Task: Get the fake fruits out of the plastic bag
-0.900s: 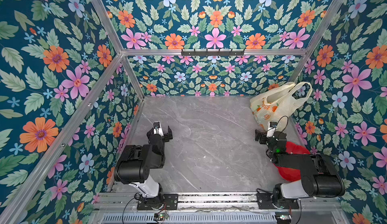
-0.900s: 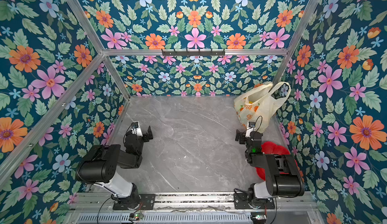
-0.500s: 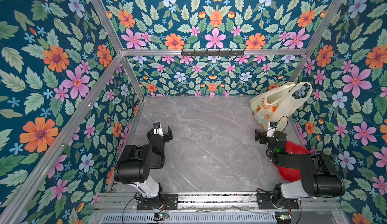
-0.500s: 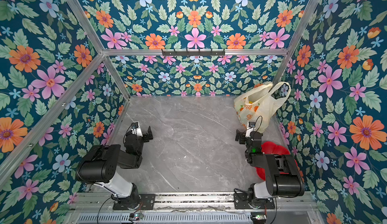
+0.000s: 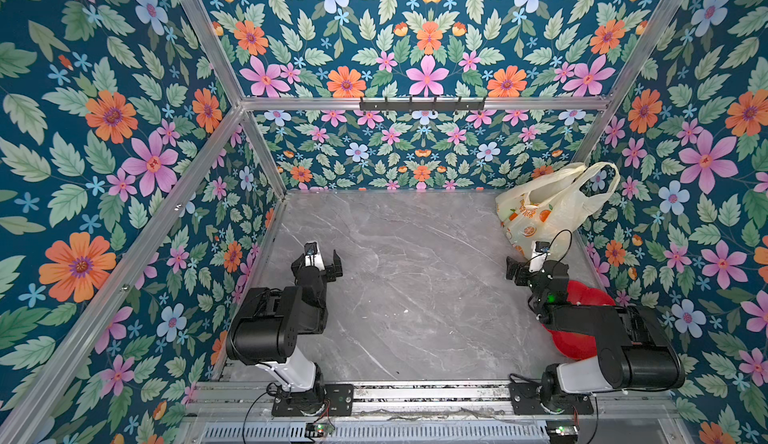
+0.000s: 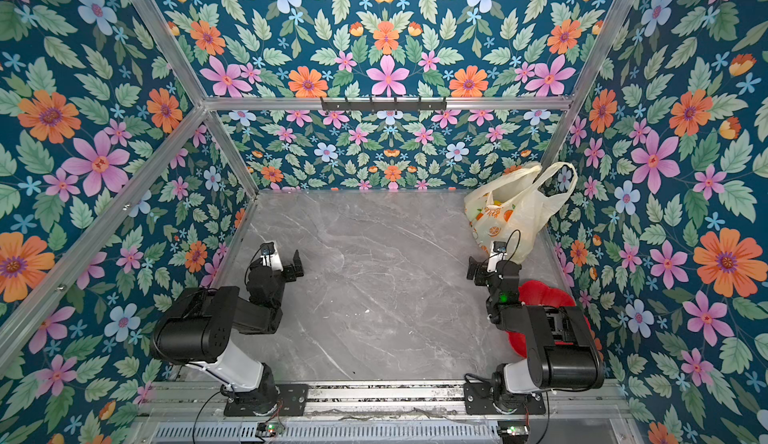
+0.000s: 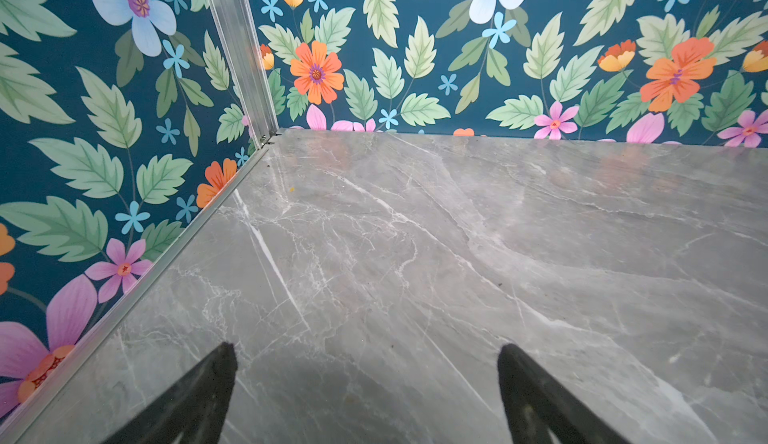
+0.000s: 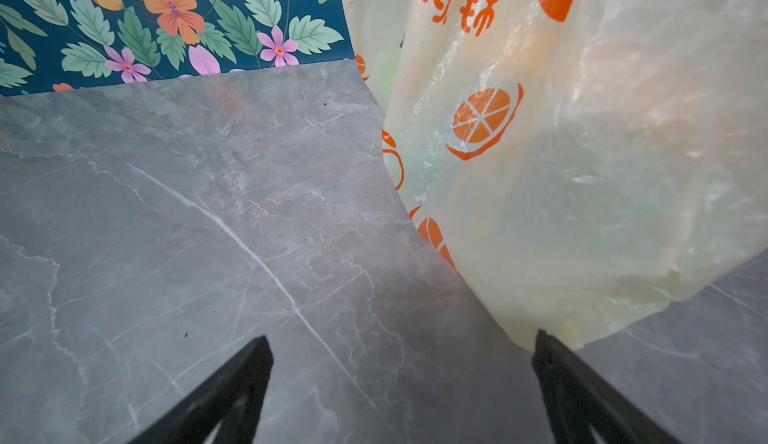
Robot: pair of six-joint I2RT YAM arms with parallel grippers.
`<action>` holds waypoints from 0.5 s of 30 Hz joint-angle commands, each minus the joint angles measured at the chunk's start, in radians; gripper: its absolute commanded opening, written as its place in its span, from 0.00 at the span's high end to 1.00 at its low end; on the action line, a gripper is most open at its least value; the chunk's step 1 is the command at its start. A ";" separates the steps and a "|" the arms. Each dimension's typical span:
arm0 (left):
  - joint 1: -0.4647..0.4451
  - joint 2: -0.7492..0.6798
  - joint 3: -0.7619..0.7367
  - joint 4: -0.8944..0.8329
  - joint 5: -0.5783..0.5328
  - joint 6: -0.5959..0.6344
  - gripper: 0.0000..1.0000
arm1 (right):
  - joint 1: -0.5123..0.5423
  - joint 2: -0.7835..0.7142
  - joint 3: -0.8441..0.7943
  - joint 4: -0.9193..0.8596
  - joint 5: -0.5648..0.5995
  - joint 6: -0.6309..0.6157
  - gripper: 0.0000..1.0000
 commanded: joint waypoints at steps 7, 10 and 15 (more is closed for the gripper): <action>0.002 -0.002 0.000 0.017 0.003 0.002 0.00 | 0.000 -0.004 0.002 0.029 -0.001 -0.005 0.01; 0.002 -0.003 -0.001 0.017 0.003 0.003 0.00 | 0.001 -0.003 0.002 0.029 -0.001 -0.005 0.01; 0.000 -0.003 -0.005 0.025 -0.006 0.004 0.00 | 0.000 -0.004 0.002 0.029 -0.001 -0.005 0.01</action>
